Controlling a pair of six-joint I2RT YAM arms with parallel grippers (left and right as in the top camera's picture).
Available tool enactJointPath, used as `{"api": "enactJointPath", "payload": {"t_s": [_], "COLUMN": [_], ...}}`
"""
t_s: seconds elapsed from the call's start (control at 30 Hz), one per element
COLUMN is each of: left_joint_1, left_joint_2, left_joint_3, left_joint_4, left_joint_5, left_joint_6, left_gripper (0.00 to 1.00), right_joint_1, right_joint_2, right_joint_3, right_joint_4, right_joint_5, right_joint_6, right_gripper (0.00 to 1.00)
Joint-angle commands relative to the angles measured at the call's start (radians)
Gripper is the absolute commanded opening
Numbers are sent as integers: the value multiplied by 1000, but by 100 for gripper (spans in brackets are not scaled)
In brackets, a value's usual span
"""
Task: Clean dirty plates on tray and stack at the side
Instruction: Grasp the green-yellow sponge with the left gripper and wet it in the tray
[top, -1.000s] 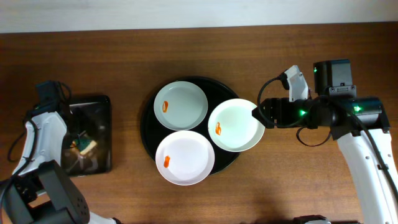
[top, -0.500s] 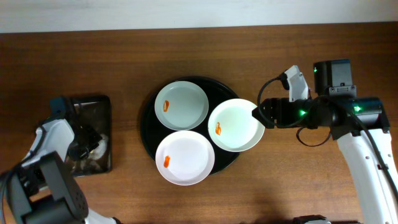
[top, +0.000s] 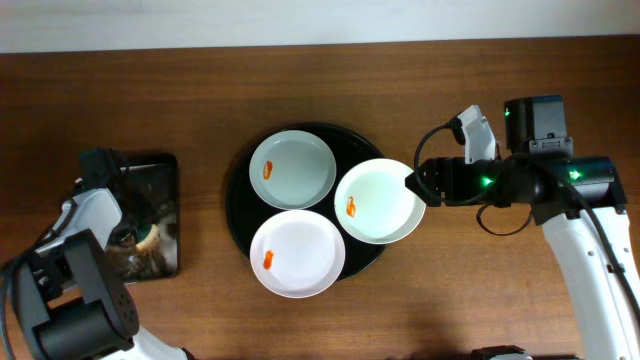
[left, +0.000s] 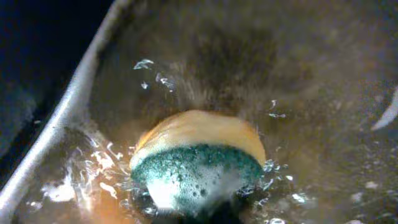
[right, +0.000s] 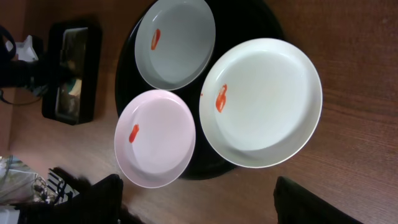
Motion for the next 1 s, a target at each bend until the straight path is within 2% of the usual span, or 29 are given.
{"api": "enactJointPath", "payload": {"t_s": [0.0,0.03,0.07,0.1,0.13,0.17,0.27,0.3,0.4,0.47,0.5,0.53,0.57,0.6,0.7,0.77,0.8,0.83,0.87,0.97], "left_joint_1": [4,2,2,2,2,3,3,3,3,3,3,3,3,3,3,3,3,3,3,3], "left_joint_2": [-61,-104,-144,-183,-190,-188,-176,-160,-64,22,33,33,33,33,3,-91,-162,-196,-214,-200], "left_joint_3": [-4,-4,-4,-4,-4,-4,-6,-6,-7,-7,-7,-7,-7,-7,-6,-6,-6,-6,-6,-8], "left_joint_4": [-28,-32,-36,-40,-43,-43,-39,-15,95,149,151,156,162,161,122,84,32,-3,-36,-113], "left_joint_5": [48,50,50,50,50,48,25,-41,-51,13,16,16,16,16,22,67,69,69,69,69], "left_joint_6": [61,63,62,62,62,62,62,62,62,63,63,63,63,63,80,119,119,119,119,88], "left_gripper": [0,0,14,63,74,76,76,73,57,54,49,38,10,0,0,0,43,92,99,96], "right_joint_1": [-3,-3,-3,-3,-3,-3,-3,-3,-3,-3,-3,-3,-3,-3,-3,-3,-3,-3,-3,-3], "right_joint_2": [-4,-4,-4,-4,-4,-4,-4,-4,-4,-4,-4,-4,-4,-4,-4,-4,-4,-4,-4,-4], "right_joint_3": [15,15,15,15,15,15,15,15,15,15,15,15,15,15,15,15,15,15,15,15], "right_joint_4": [0,0,0,0,0,0,0,0,0,0,0,0,0,0,0,0,-1,-1,0,-1], "right_joint_5": [-9,-9,-9,-9,-9,-9,-9,-9,-9,-9,-9,-9,-9,-9,-9,-9,-10,-10,-10,-9], "right_joint_6": [-10,-10,-10,-10,-10,-10,-10,-10,-10,-10,-10,-10,-10,-10,-10,-10,-10,-10,-10,-10], "right_gripper": [79,79,79,79,79,79,79,79,79,79,79,79,79,79,79,79,79,79,79,79]}}
